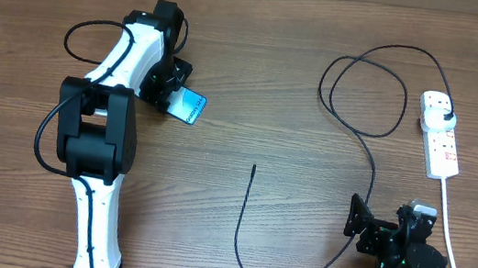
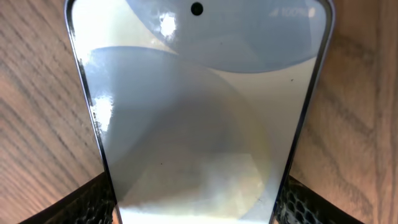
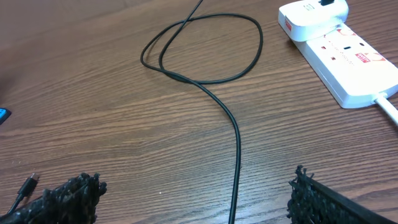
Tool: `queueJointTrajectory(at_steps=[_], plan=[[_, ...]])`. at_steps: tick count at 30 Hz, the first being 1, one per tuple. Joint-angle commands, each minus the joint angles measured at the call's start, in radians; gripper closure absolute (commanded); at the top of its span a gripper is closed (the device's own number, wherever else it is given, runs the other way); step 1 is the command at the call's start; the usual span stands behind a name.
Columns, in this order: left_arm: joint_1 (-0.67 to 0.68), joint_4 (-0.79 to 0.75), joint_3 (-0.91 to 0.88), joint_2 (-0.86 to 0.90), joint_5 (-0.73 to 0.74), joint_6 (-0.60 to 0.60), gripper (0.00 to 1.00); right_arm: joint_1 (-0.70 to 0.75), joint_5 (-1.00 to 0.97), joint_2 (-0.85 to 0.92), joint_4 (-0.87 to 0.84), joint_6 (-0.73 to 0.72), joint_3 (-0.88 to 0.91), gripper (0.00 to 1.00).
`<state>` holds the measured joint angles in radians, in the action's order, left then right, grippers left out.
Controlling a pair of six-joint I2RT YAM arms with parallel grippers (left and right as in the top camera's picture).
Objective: Plug charger to phone and switch on socket
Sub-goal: 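Lift the phone and carry it right toward the table center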
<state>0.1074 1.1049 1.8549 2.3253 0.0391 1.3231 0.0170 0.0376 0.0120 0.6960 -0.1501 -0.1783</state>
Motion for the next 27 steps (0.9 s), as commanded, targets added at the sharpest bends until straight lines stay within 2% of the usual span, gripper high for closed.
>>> queueJointTrajectory(at_steps=[1,9,12,19,27], plan=[[-0.002,0.031,0.036,0.017,0.040,-0.047,0.96,-0.006,0.005,-0.007,0.009,-0.003,0.015,0.00],[0.000,0.117,0.210,0.016,0.041,-0.080,0.96,-0.006,0.005,-0.007,0.009,-0.003,0.015,0.00],[0.000,0.126,0.278,0.016,0.094,-0.136,0.96,-0.006,0.005,-0.007,0.009,-0.003,0.015,0.00],[0.000,0.124,0.412,0.016,0.392,-0.272,0.96,-0.006,0.005,-0.007,0.009,-0.003,0.015,0.00],[0.001,0.121,0.431,0.016,0.773,-0.292,0.96,-0.006,0.005,-0.007,0.009,-0.003,0.015,0.00]])
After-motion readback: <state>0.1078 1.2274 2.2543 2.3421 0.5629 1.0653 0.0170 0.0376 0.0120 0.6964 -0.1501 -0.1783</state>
